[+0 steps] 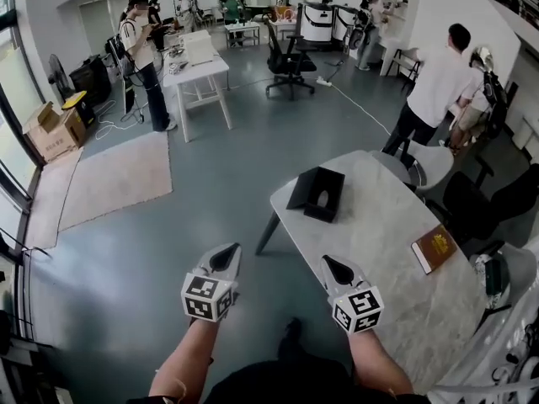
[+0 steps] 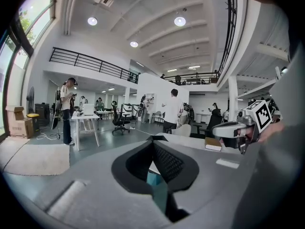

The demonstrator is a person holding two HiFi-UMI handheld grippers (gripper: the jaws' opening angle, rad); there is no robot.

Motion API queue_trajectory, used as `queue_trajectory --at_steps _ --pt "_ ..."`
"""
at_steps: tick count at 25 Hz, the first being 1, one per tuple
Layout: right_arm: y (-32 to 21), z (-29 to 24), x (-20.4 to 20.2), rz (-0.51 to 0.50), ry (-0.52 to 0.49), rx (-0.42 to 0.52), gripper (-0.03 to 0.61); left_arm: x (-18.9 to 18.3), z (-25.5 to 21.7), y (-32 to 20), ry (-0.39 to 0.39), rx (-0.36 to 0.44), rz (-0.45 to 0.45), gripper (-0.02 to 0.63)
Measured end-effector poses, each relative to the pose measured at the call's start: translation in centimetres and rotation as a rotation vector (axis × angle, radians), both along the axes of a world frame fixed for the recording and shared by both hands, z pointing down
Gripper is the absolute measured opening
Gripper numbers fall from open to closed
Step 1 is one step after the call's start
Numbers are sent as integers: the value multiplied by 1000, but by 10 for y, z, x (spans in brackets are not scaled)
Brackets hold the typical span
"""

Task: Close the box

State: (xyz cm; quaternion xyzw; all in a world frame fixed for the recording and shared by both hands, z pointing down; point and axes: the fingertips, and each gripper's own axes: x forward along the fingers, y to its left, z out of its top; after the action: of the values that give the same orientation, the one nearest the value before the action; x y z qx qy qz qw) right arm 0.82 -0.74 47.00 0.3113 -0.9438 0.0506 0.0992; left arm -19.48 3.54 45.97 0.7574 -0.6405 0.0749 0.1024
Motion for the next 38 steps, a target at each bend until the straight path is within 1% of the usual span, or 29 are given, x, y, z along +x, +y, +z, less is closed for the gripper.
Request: queue_trajectory --at_steps 4,7,10,13,17,21,24,28,31,34,38 --pt "-61 10 4 -14 -23 -42 2 11 -3 -61 -6 -20 1 11" --pt "-93 10 5 -28 -39 -54 3 17 -6 -99 -15 -24 7 9" --pt "-114 11 8 -28 -53 -71 2 24 -7 -129 -15 -23 22 11" --pt "-130 12 12 -9 -54 -88 2 30 -7 -152 -1 -22 45 11" --pt "-153 13 12 16 -45 -92 3 32 -3 -183 0 -23 76 11" --pt "-172 11 3 42 -31 -91 2 17 -1 -208 1 -11 73 11" --pt "-193 5 -12 74 -26 -88 2 -1 -1 -228 21 -15 106 11" --pt "-215 -5 -45 106 -15 -82 2 -32 -4 -247 34 -15 151 11" --pt "-223 -5 -72 119 -6 -86 2 -56 -3 -259 60 -14 175 11" --pt "-230 0 -86 125 19 -83 3 -65 1 -273 64 -2 210 11" --pt "-243 18 -87 168 40 -130 2 -64 14 -290 62 -20 251 12"
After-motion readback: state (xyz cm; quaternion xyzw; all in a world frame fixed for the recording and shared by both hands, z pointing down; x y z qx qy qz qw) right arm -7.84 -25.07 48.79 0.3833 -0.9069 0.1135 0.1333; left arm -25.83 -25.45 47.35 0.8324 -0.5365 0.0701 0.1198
